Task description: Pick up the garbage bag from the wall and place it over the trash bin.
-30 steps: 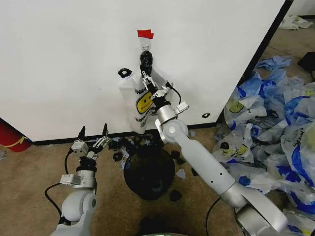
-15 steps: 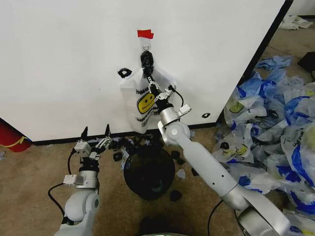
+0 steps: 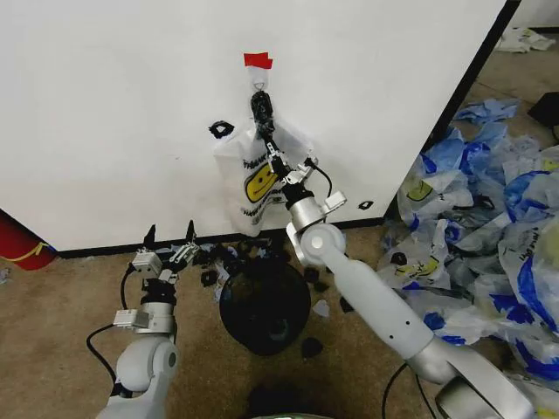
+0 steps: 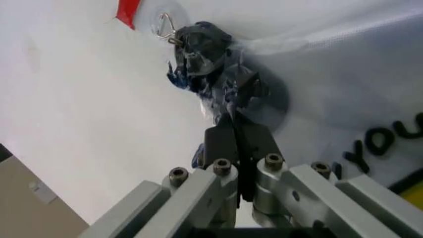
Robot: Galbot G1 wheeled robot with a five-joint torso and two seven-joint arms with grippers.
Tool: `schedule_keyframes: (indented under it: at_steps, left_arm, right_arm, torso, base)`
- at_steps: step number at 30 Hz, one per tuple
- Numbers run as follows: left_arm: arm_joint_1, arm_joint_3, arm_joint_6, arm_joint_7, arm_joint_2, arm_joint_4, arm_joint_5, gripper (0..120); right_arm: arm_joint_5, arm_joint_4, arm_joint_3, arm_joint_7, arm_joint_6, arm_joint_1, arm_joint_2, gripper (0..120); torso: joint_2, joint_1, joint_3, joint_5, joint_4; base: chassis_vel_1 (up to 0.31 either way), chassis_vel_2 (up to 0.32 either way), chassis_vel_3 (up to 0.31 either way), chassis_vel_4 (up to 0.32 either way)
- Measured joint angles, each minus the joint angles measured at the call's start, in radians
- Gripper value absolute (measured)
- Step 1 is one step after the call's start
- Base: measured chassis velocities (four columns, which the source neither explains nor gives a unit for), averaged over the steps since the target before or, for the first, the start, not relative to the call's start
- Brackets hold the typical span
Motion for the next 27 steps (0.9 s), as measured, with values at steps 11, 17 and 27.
schedule_keyframes:
  at_steps: [11,17,27]
  left_arm:
    - [-0.002,0.001,0.0,0.0,0.005,0.005,-0.002,100]
    - [-0.004,0.0,-0.001,0.0,0.011,0.009,-0.004,100]
    - [-0.005,0.002,-0.003,-0.001,0.014,0.012,-0.005,100]
  right_arm:
    - [-0.026,0.113,-0.041,0.076,0.015,-0.057,-0.071,0]
    - [-0.043,0.173,-0.061,0.123,0.026,-0.081,-0.111,0]
    - [-0.07,0.301,-0.087,0.178,0.037,-0.127,-0.197,0]
  torso:
    - [0.0,0.0,0.0,-0.0002,0.0]
    - [0.0,0.0,0.0,0.0,0.0]
    - [0.0,0.0,0.0,0.0,0.0]
  base:
    - [0.0,0.0,0.0,0.0]
    - [0.0,0.0,0.0,0.0]
    - [0.0,0.0,0.0,0.0]
